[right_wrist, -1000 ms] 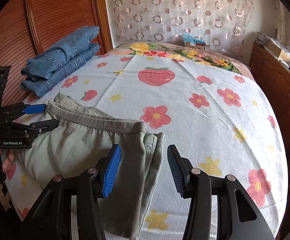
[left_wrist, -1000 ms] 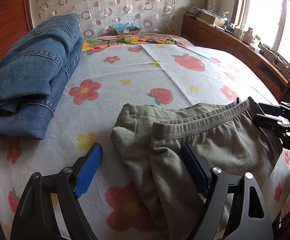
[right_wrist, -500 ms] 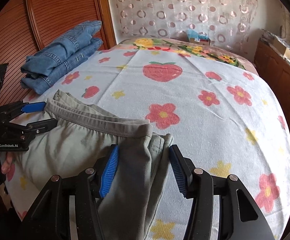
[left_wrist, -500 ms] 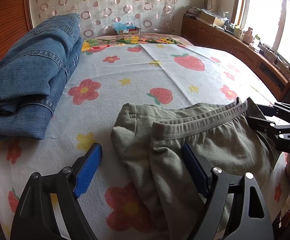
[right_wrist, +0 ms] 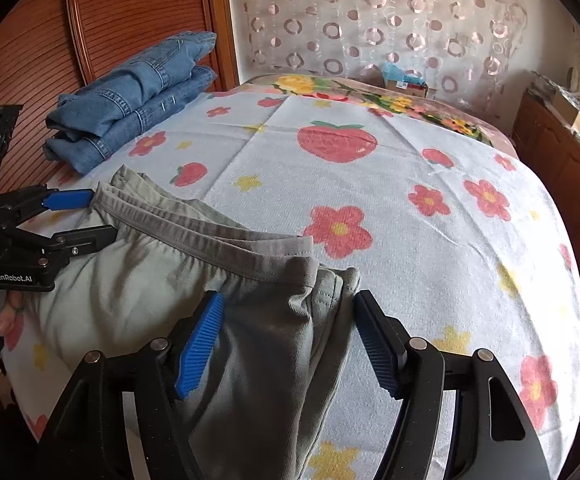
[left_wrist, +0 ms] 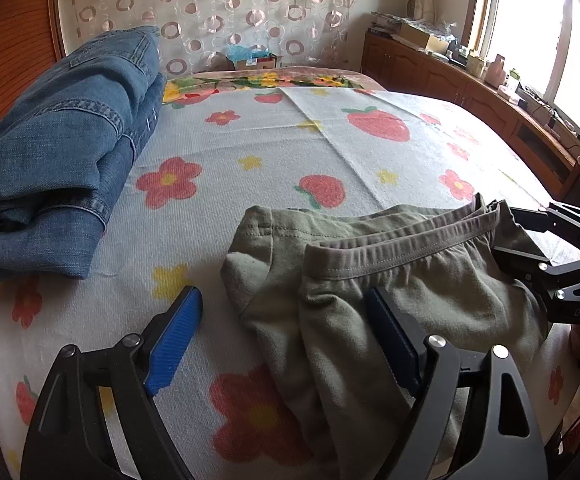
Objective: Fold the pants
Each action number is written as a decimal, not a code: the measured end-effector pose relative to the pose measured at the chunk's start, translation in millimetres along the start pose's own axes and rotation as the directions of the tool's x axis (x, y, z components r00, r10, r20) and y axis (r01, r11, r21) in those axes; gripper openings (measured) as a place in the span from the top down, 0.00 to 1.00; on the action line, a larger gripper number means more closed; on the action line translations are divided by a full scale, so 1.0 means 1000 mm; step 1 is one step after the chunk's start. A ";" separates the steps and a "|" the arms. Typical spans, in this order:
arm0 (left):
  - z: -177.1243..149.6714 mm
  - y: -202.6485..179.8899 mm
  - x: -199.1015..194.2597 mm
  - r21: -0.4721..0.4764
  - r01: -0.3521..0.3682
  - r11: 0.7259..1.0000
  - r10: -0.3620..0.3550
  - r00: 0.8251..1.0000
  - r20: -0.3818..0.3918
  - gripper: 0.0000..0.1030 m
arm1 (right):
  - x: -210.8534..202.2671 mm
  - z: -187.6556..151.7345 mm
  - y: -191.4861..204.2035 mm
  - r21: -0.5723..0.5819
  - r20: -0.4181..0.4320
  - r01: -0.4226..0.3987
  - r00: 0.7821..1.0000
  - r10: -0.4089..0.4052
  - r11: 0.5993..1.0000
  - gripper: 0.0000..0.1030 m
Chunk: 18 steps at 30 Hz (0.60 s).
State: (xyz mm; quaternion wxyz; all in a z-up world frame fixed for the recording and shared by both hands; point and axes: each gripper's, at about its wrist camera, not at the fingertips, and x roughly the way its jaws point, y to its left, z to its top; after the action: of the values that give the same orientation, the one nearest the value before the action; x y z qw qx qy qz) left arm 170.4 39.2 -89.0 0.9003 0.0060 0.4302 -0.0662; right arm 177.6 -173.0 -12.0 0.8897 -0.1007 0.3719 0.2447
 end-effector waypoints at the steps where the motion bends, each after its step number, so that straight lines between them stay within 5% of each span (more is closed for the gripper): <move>1: 0.000 0.000 0.000 0.000 0.000 1.000 0.000 1.000 0.000 0.18 | 0.000 0.000 0.000 0.000 -0.003 0.011 1.000 -0.011 1.000 0.28; 11: 0.005 0.014 -0.003 -0.012 0.102 0.995 -0.102 0.994 -0.026 0.18 | -0.004 -0.001 -0.012 0.046 0.004 -0.036 0.999 0.035 0.998 0.30; 18: 0.013 0.030 -0.004 -0.072 0.134 0.988 -0.136 0.991 -0.022 0.31 | -0.008 -0.001 -0.020 0.078 0.002 -0.062 0.998 0.062 0.995 0.49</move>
State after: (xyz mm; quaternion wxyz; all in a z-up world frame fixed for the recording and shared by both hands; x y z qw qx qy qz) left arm 181.7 68.7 -78.8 0.8874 -0.0539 0.4439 -0.1115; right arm 182.0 -193.3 -7.3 0.8850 -0.0543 0.3842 0.2573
